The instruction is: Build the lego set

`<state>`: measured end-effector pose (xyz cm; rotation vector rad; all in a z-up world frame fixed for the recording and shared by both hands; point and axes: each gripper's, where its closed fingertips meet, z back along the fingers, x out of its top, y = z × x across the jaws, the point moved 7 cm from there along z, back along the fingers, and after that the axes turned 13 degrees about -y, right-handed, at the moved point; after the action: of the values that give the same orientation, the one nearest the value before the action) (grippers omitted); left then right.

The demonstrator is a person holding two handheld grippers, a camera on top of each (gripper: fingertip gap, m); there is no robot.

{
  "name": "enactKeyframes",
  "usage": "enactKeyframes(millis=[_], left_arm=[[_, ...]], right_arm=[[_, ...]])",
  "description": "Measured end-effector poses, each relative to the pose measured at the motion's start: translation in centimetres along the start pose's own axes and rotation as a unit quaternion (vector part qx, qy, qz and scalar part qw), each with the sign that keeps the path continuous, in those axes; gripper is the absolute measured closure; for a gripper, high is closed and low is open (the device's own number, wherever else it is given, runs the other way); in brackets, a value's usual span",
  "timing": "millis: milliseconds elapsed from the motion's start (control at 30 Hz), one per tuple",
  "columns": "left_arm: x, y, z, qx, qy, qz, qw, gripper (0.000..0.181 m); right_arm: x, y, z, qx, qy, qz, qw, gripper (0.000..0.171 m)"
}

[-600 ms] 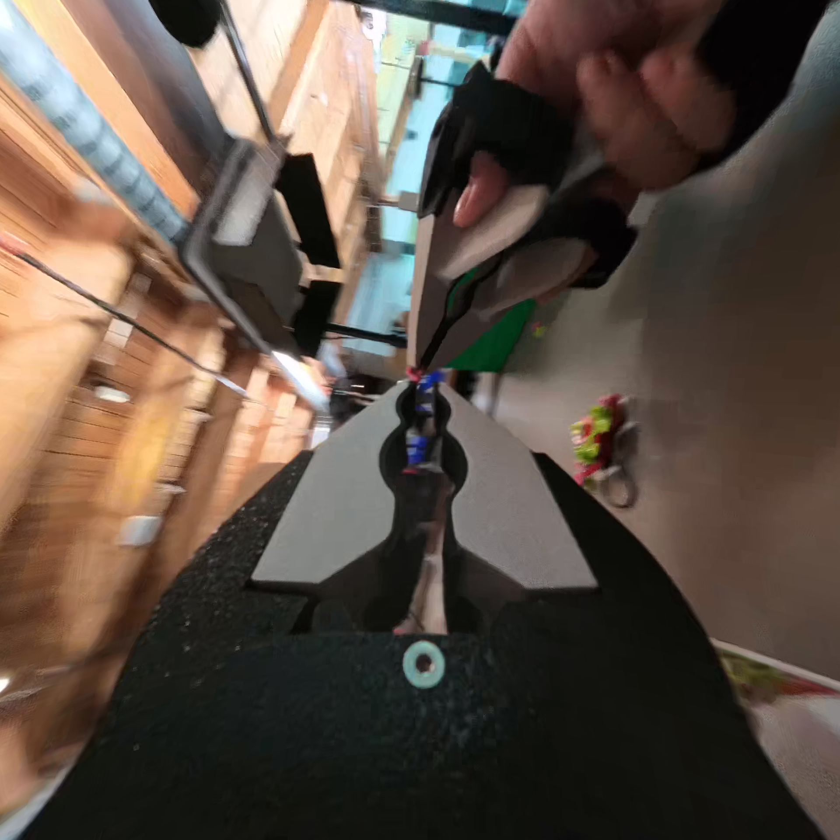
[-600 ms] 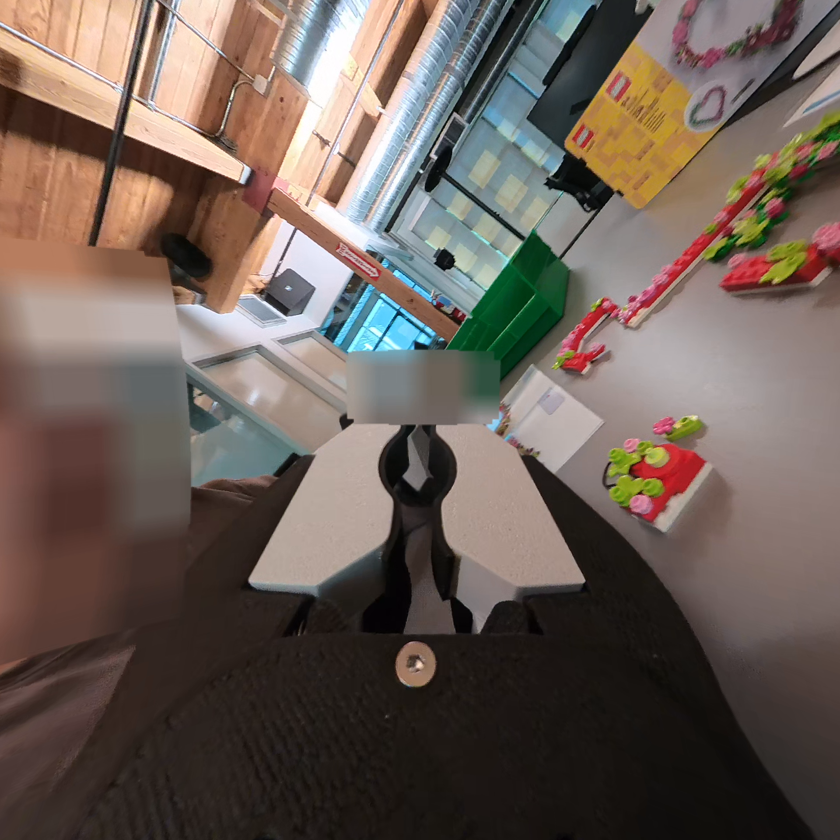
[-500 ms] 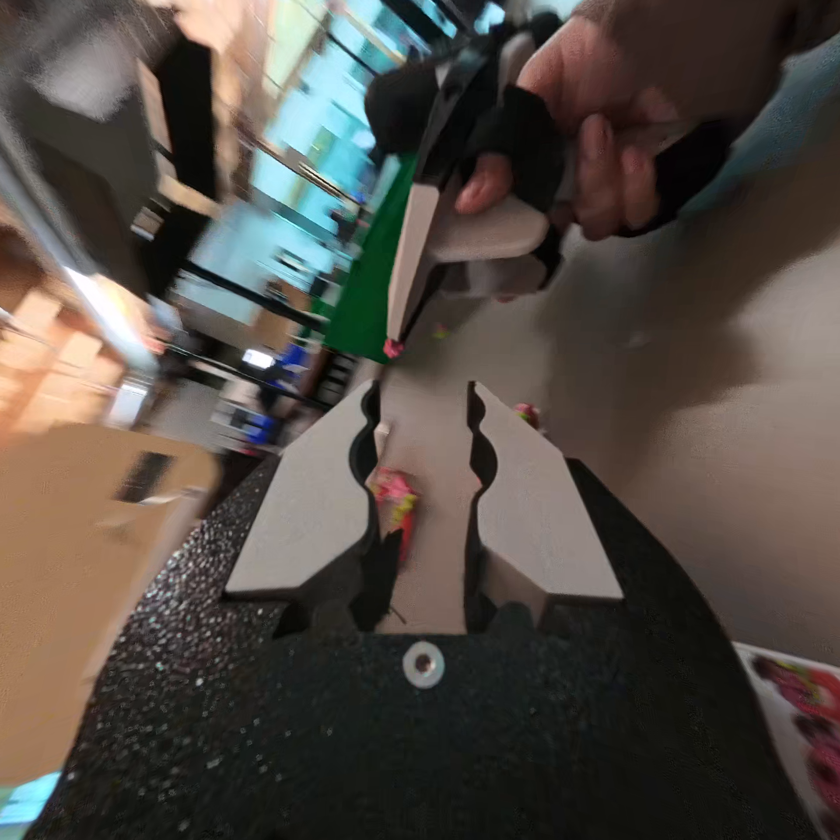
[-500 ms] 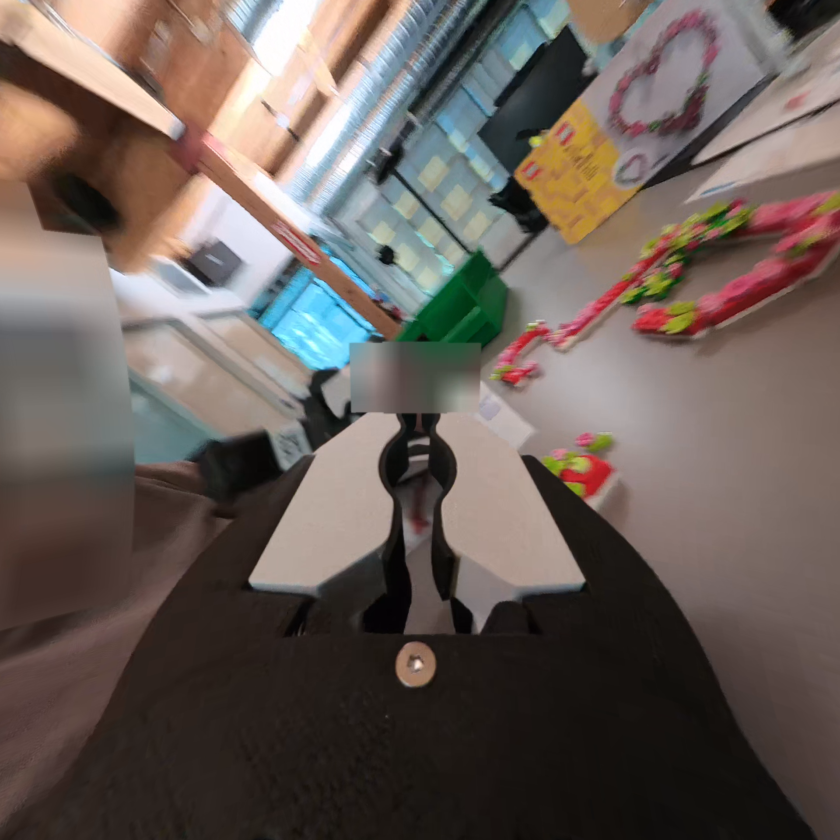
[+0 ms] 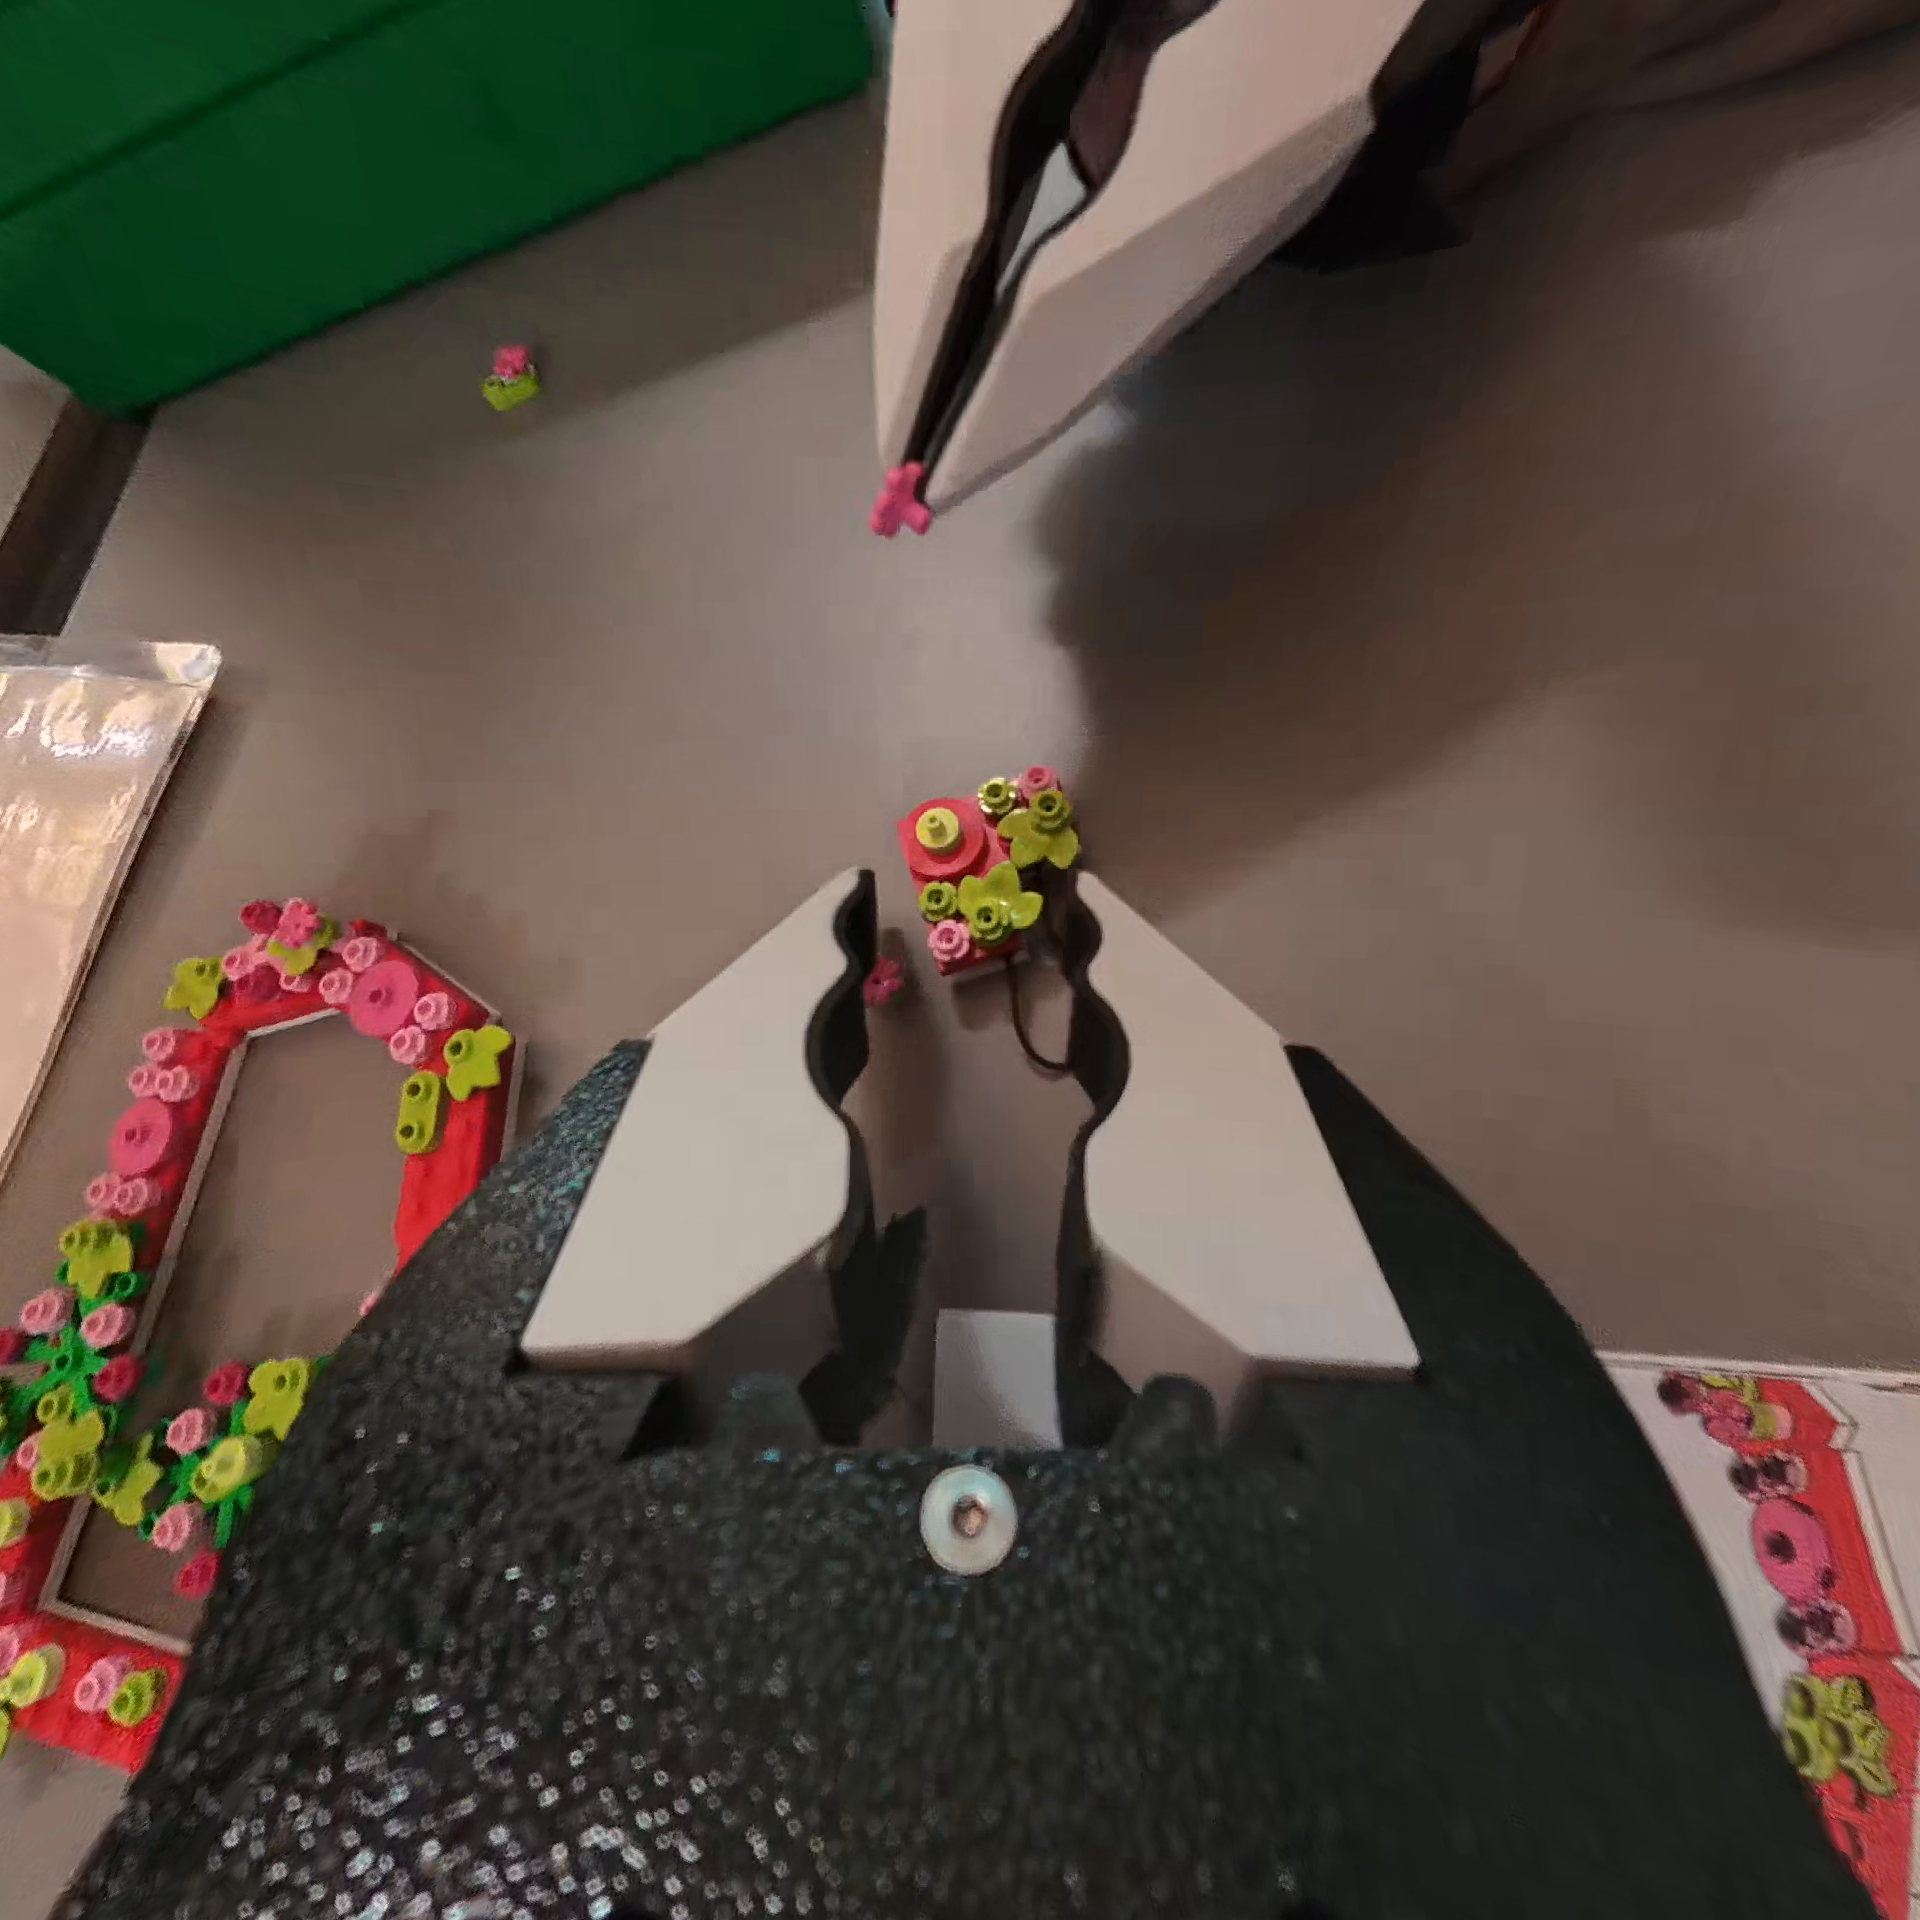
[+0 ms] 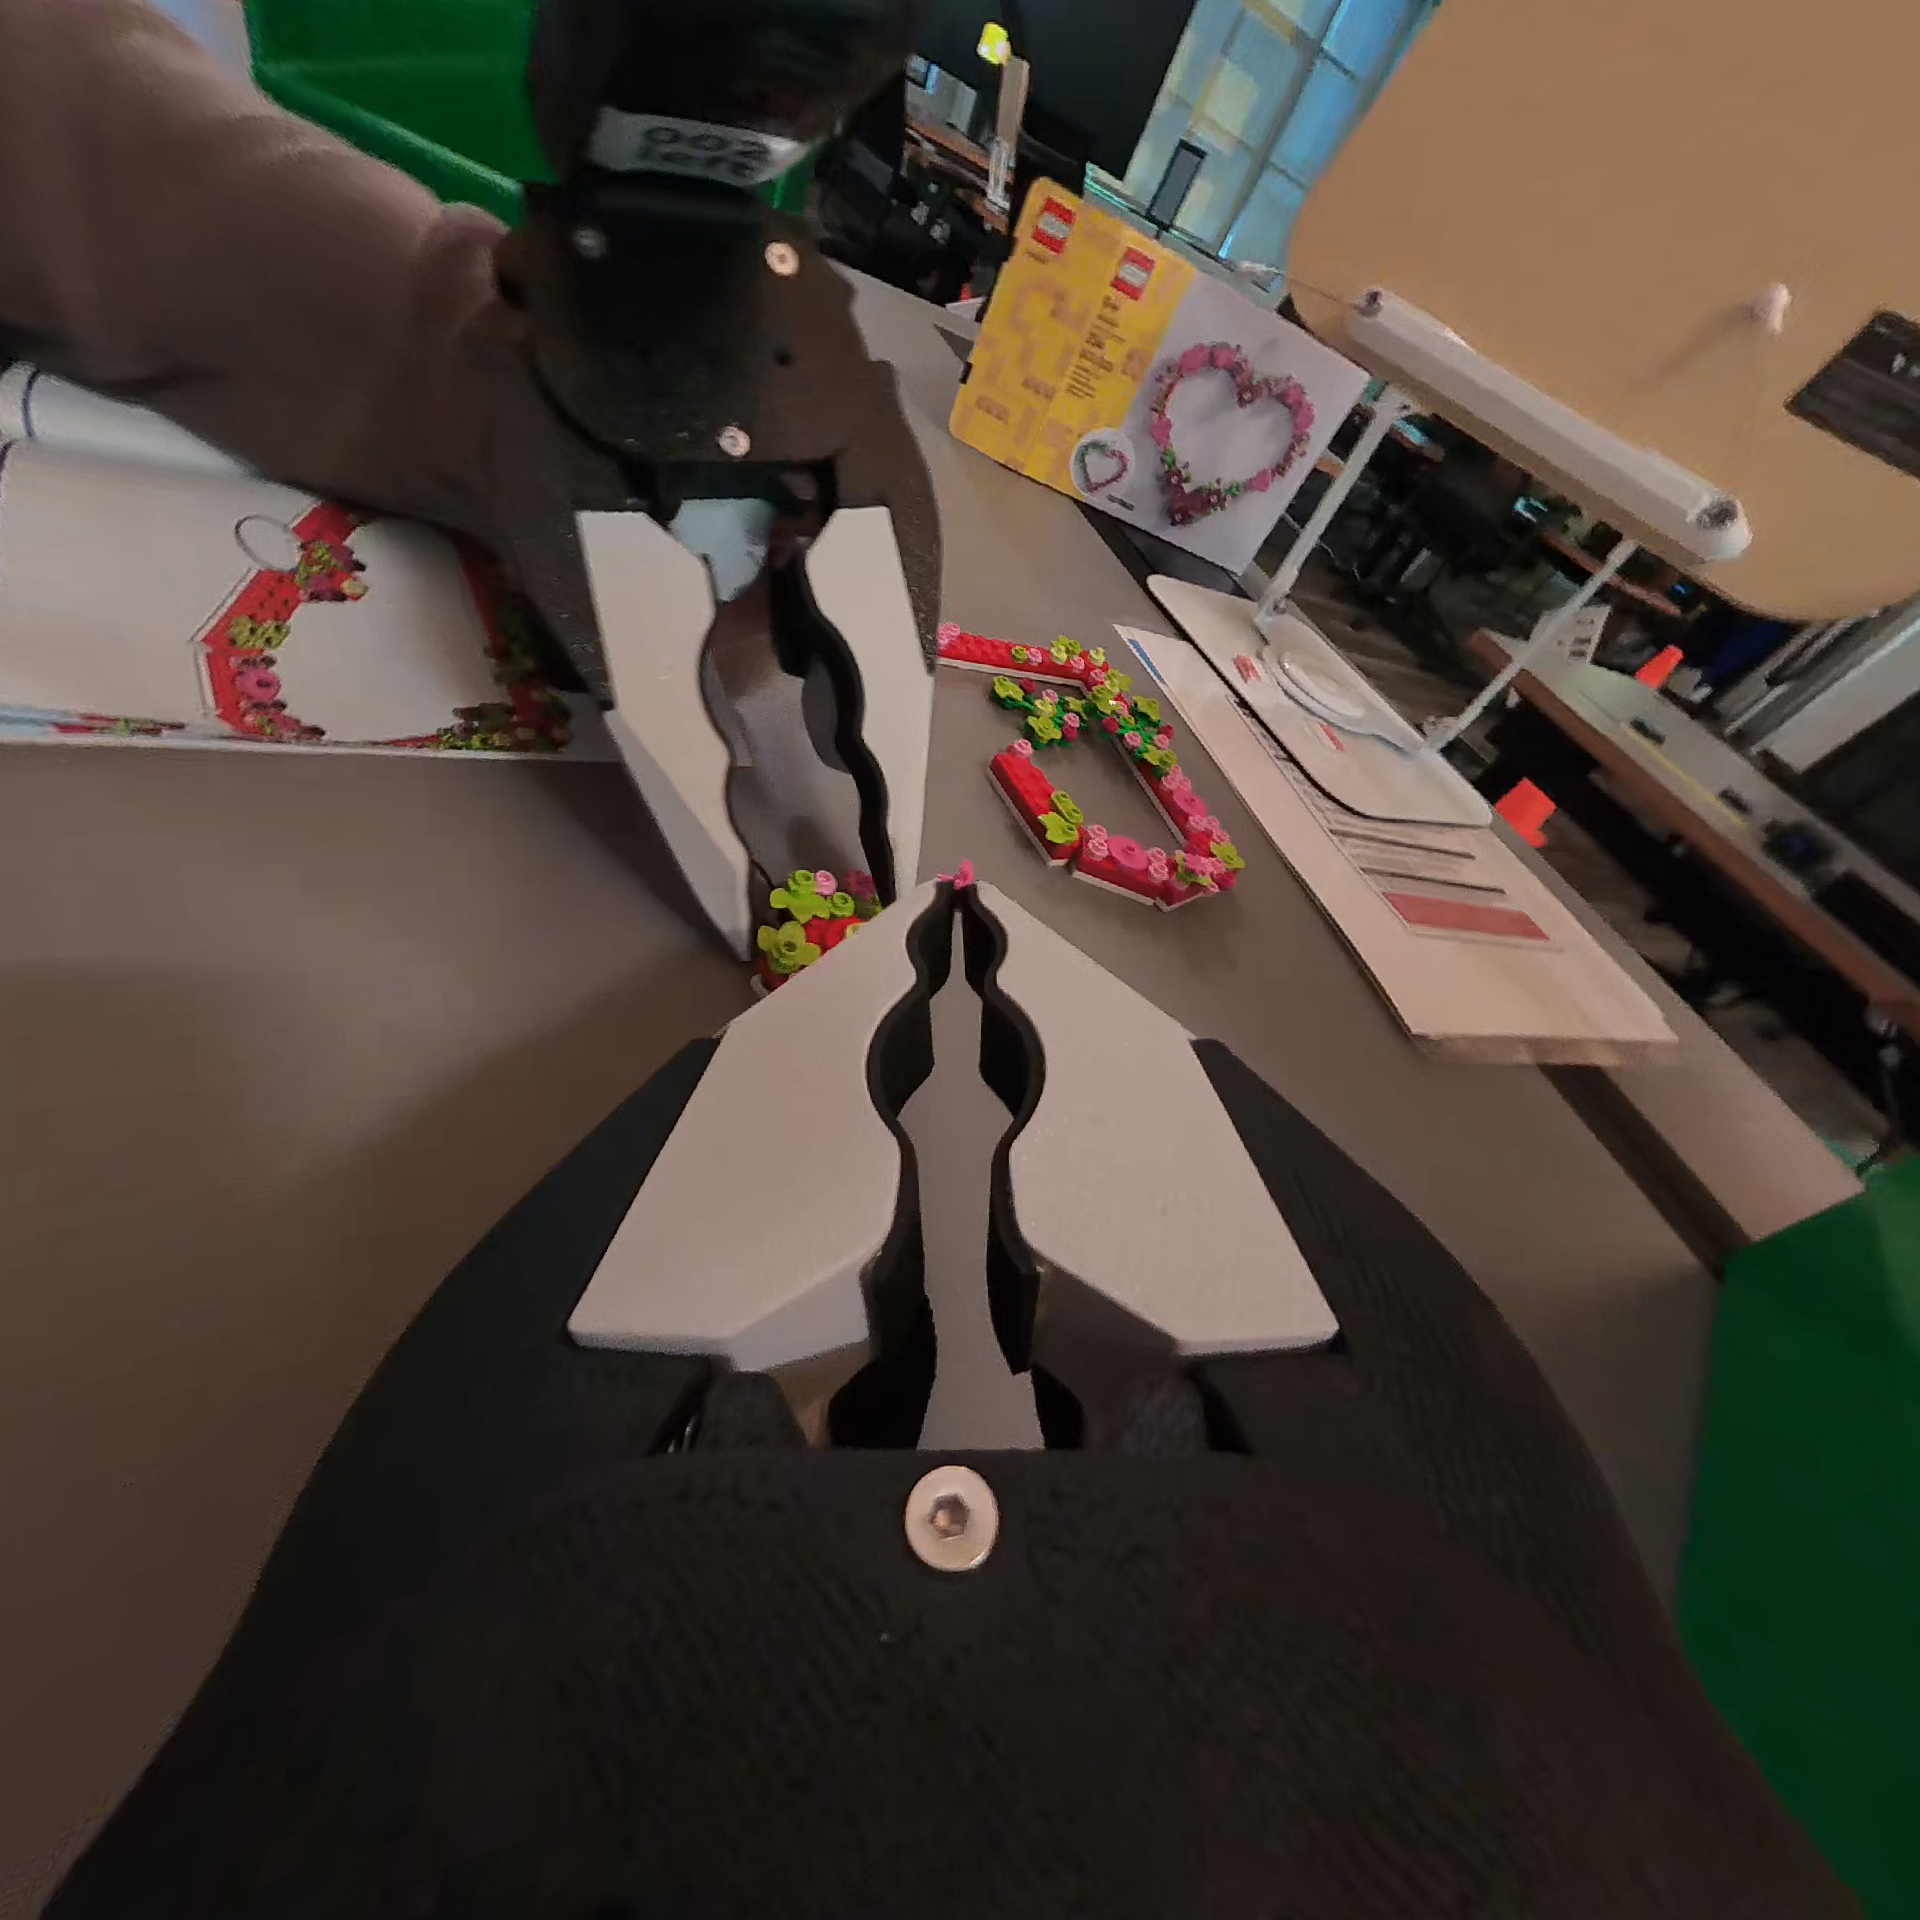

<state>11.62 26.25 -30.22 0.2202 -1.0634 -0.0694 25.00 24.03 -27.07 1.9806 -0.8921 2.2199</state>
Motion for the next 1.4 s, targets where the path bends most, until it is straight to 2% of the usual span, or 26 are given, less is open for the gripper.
enactKeyframes(millis=[67, 267, 367, 500, 600, 900, 1100, 1400], left_arm=[[0.0, 0.3, -0.1, -0.003, 0.011, -0.008, 1.000, 0.159], [0.1, 1.1, 0.1, 0.022, 0.050, 0.038, 0.998, 0.160], [0.5, 0.8, 0.2, -0.010, 0.039, 0.151, 0.988, 0.160], [0.5, 0.4, 0.4, -0.069, 0.032, 0.295, 0.953, 0.160], [0.3, 0.3, 0.4, -0.099, 0.032, 0.335, 0.937, 0.160], [0.3, 0.0, 0.6, -0.107, 0.070, 0.305, 0.944, 0.160], [0.5, -0.1, 0.5, -0.111, 0.075, 0.299, 0.945, 0.161], [0.7, -0.4, 0.4, -0.113, 0.082, 0.283, 0.949, 0.161]], right_arm=[[-0.2, 0.3, -0.1, 0.020, 0.004, 0.022, 1.000, 0.171], [-0.7, 1.0, -0.3, 0.063, 0.008, 0.084, 0.994, 0.171], [-0.6, 1.5, -0.4, 0.079, -0.006, 0.104, 0.991, 0.171], [-0.9, 2.2, -0.6, 0.108, -0.005, 0.148, 0.983, 0.171], [-0.6, 2.4, -0.7, 0.114, -0.014, 0.151, 0.982, 0.171], [0.0, 2.6, -1.4, 0.149, 0.019, 0.185, 0.971, 0.171], [-0.2, 2.4, -1.5, 0.200, 0.064, 0.185, 0.960, 0.171], [0.4, 2.8, -1.8, 0.233, 0.069, 0.219, 0.945, 0.171]])
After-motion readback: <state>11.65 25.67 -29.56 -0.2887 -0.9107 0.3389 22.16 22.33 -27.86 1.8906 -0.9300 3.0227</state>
